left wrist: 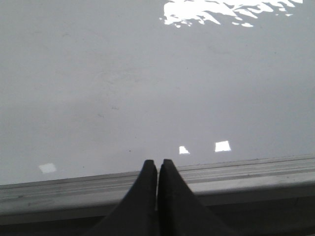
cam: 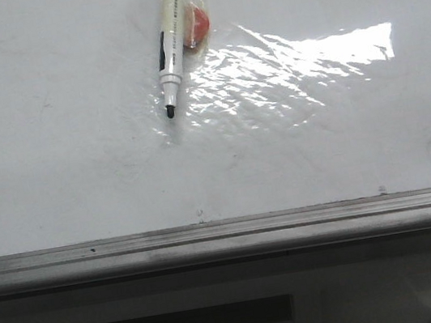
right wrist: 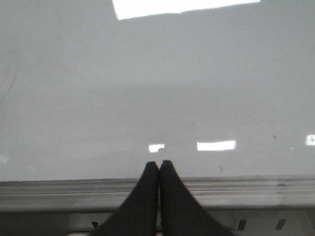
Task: Write number 9 on whiteboard
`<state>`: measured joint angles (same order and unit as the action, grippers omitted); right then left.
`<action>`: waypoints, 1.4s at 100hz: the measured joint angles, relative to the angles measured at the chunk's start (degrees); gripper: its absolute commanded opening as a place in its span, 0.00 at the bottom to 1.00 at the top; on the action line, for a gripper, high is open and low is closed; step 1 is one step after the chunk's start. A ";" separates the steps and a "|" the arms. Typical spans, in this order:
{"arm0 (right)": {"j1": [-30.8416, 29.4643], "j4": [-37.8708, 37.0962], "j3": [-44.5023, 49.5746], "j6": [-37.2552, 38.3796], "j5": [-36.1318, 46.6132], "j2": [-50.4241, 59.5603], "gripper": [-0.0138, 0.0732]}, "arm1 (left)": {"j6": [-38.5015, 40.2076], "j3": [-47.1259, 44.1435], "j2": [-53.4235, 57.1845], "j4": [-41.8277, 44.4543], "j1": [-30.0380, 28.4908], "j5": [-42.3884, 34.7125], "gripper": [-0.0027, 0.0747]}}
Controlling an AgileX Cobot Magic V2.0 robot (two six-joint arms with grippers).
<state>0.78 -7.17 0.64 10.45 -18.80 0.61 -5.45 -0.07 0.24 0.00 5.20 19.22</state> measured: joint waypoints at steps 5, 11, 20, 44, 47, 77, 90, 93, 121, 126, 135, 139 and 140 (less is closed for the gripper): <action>0.00 -0.15 0.00 0.00 0.00 0.00 0.09 | 0.00 0.00 0.00 0.00 0.00 0.00 0.01; 0.00 -0.68 0.00 0.00 0.27 0.00 0.09 | 0.00 0.00 0.00 0.00 0.00 0.00 0.01; 0.00 -0.11 0.00 0.40 2.50 0.00 0.09 | 0.00 0.00 0.00 0.00 0.00 -0.13 0.01; 0.00 15.99 0.00 1.66 21.12 0.00 0.09 | 1.20 0.00 0.00 -35.34 0.00 -13.58 0.01; 0.00 17.74 0.00 1.69 22.06 0.00 0.09 | 1.29 0.00 0.00 -39.84 0.00 -15.44 0.01; 0.00 24.45 -6.11 -0.19 12.08 0.00 0.09 | -0.98 2.77 0.00 -54.87 0.00 -10.48 0.01; 0.00 16.71 -18.07 -3.79 -1.82 -1.79 0.09 | -3.30 11.99 -4.56 -39.05 0.00 -0.10 0.04; 0.00 15.00 -20.46 -4.87 -5.80 -2.89 0.09 | -3.73 14.83 -6.62 -36.01 0.00 2.33 0.07; 0.00 8.07 -33.34 -10.45 -20.77 -14.87 0.36 | -8.32 29.45 -31.17 -27.63 3.07 14.85 0.45; 0.13 8.07 -33.98 -11.41 -20.66 -16.22 0.47 | -10.44 30.25 -35.18 -28.64 5.11 15.41 0.45; 1.29 8.58 -34.55 -12.10 -20.66 -17.20 0.62 | -14.39 31.36 -40.41 -31.89 9.45 15.89 0.45; 1.82 8.85 -34.55 -12.33 -20.66 -17.33 0.65 | -15.29 31.70 -42.64 -33.23 12.20 15.47 0.45; 2.01 8.85 -34.55 -12.33 -20.66 -17.32 0.65 | -15.41 31.87 -43.33 -33.44 13.16 15.17 0.45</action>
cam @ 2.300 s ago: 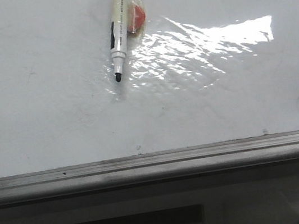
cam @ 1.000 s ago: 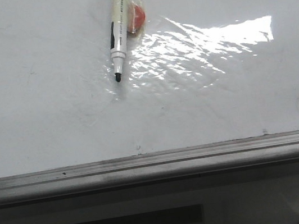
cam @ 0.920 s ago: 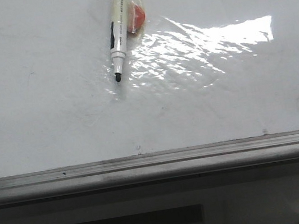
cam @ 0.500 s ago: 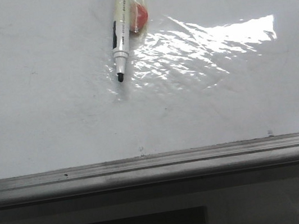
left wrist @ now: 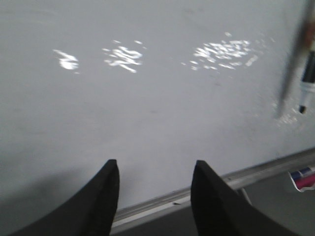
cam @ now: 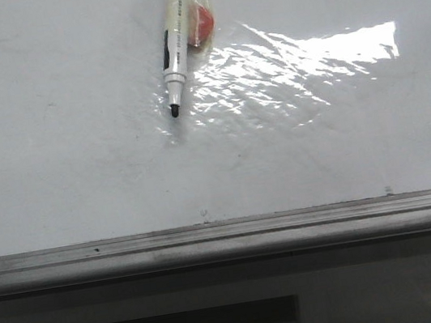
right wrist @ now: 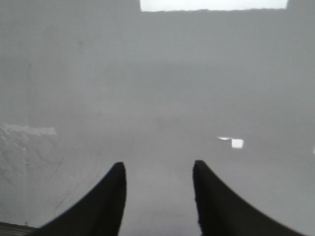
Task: Write number 9 on whiteboard
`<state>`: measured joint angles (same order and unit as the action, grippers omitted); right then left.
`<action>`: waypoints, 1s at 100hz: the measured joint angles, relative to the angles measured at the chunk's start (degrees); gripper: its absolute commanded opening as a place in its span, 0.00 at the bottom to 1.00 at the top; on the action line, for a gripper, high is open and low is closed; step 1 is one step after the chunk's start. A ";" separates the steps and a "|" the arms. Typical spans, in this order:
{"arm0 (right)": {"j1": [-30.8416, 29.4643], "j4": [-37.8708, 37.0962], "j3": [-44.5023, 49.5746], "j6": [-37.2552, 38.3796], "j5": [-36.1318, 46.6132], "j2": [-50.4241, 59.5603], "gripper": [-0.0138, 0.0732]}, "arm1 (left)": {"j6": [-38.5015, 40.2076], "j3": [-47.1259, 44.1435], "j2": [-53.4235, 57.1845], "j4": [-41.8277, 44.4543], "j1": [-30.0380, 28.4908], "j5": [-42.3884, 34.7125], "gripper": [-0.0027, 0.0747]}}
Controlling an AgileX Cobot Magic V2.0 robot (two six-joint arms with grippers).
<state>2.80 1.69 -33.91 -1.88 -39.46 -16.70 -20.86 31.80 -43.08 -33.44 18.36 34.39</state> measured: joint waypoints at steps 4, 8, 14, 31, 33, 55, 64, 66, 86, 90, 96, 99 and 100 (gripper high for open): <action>0.54 0.16 -0.08 -0.11 0.00 0.00 0.65 | -0.43 0.39 -1.59 -1.05 2.59 -1.22 0.45; 0.99 0.29 -0.08 -0.20 -0.23 0.00 0.64 | -0.58 0.91 -3.36 -1.69 5.89 -3.14 0.45; 1.21 0.53 -0.08 -0.20 -0.37 0.00 0.64 | -0.67 1.55 -5.73 -2.41 10.98 -7.14 0.45; 1.45 0.52 -0.08 -0.23 -0.63 -0.04 0.64 | -0.67 3.11 -12.13 -8.35 21.94 -20.24 0.45; 1.45 0.52 -0.08 -0.23 -0.73 -0.15 0.64 | -0.67 3.22 -13.03 -8.85 22.87 -21.62 0.45; 1.45 0.52 -0.08 -0.33 -1.20 -0.57 0.64 | -0.67 7.03 -21.58 -11.35 28.55 -26.89 0.45; 1.45 0.52 -0.08 -0.33 -1.29 -0.57 0.64 | -0.67 8.97 -24.50 -11.49 29.34 -27.39 0.45; 1.45 0.52 -0.08 -0.33 -1.29 -0.57 0.64 | -0.67 9.36 -25.12 -11.49 29.34 -27.50 0.45; 1.45 0.55 -0.08 -0.35 -1.42 -0.57 0.64 | -0.67 12.22 -29.71 -11.49 29.44 -28.16 0.45; 1.45 0.55 -0.08 -0.35 -1.42 -0.57 0.64 | -0.67 12.94 -30.44 -11.49 29.44 -28.16 0.45; 1.54 0.55 -0.08 -0.35 -1.42 -0.57 0.64 | -0.67 13.79 -31.51 -11.49 29.44 -28.68 0.44; 1.54 0.55 -0.08 -0.35 -1.42 -0.57 0.64 | -0.67 14.09 -31.97 -11.60 29.44 -28.84 0.42; 1.54 0.55 -0.08 -0.35 -1.42 -0.57 0.64 | -0.67 14.10 -32.08 -11.64 29.44 -28.96 0.41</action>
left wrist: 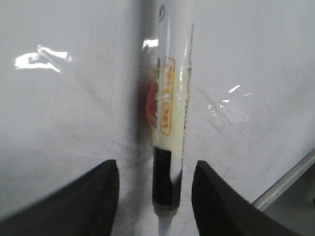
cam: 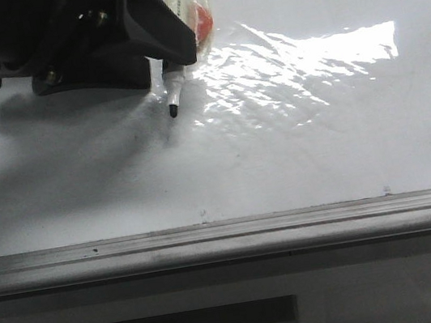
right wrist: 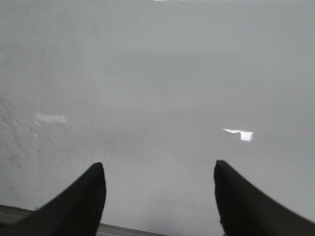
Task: Write number 9 on whiteboard
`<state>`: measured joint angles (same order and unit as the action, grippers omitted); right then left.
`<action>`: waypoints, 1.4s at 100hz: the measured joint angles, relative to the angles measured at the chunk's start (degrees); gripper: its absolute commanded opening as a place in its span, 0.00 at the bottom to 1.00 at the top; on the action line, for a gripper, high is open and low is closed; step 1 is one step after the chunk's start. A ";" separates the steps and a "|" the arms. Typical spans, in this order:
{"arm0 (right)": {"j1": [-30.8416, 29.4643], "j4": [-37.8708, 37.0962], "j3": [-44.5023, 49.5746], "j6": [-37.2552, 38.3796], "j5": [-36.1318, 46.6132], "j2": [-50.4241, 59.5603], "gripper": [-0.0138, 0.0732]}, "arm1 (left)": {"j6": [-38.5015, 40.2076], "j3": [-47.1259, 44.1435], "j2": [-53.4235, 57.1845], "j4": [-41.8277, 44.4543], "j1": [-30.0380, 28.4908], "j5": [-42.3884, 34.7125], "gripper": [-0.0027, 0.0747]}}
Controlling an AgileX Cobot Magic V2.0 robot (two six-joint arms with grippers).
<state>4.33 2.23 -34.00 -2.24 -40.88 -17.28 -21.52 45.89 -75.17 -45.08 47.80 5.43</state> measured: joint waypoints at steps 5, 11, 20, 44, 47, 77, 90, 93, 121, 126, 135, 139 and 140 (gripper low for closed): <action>0.14 0.00 0.00 0.00 0.00 0.00 0.64 | 0.00 0.51 -0.77 0.01 0.12 0.02 0.36; 0.14 0.00 0.00 0.00 0.00 0.00 0.64 | 0.00 0.72 -1.48 -0.12 0.22 0.02 0.25; 0.14 0.00 0.00 0.00 0.00 0.00 0.64 | 0.00 0.86 -2.56 -0.12 0.33 0.43 0.05; 3.98 1.12 0.00 -1.39 -1.21 0.00 0.64 | -2.69 0.88 -2.33 3.95 0.56 8.88 0.01; 4.95 1.91 0.00 -3.33 -1.91 0.00 0.64 | -4.43 0.78 -1.66 5.09 0.86 11.29 0.01; 14.41 27.87 0.00 -33.33 -7.03 -0.38 0.64 | -32.26 -4.11 11.69 4.97 5.01 28.86 0.01; 16.67 36.35 0.00 -42.49 -7.54 -3.54 0.64 | -38.14 -5.96 16.03 2.79 5.01 31.13 0.01; 16.78 37.49 0.00 -44.27 -7.67 -4.66 0.64 | -38.90 -5.94 16.60 2.53 5.01 31.27 0.01; 18.04 53.28 0.00 -62.69 -8.86 -19.97 0.64 | -42.03 -5.98 17.59 2.15 5.01 31.27 0.01; 19.04 55.93 0.00 -66.02 -8.86 -22.62 0.64 | -42.03 -5.98 17.59 2.15 5.01 31.27 0.01; 20.80 59.64 0.00 -70.23 -8.19 -26.03 0.64 | -42.14 -5.98 17.59 2.12 5.01 31.27 0.01; 21.79 60.93 -0.03 -71.79 -7.48 -27.58 0.64 | -42.14 -5.98 17.59 2.03 5.01 31.27 0.01; 22.15 61.07 -0.13 -72.21 -7.37 -28.08 0.64 | -42.14 -5.98 17.59 2.03 5.01 31.27 0.01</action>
<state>26.48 63.31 -34.12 -74.44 -48.26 -45.36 -63.66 39.92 -57.57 -43.05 52.80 36.70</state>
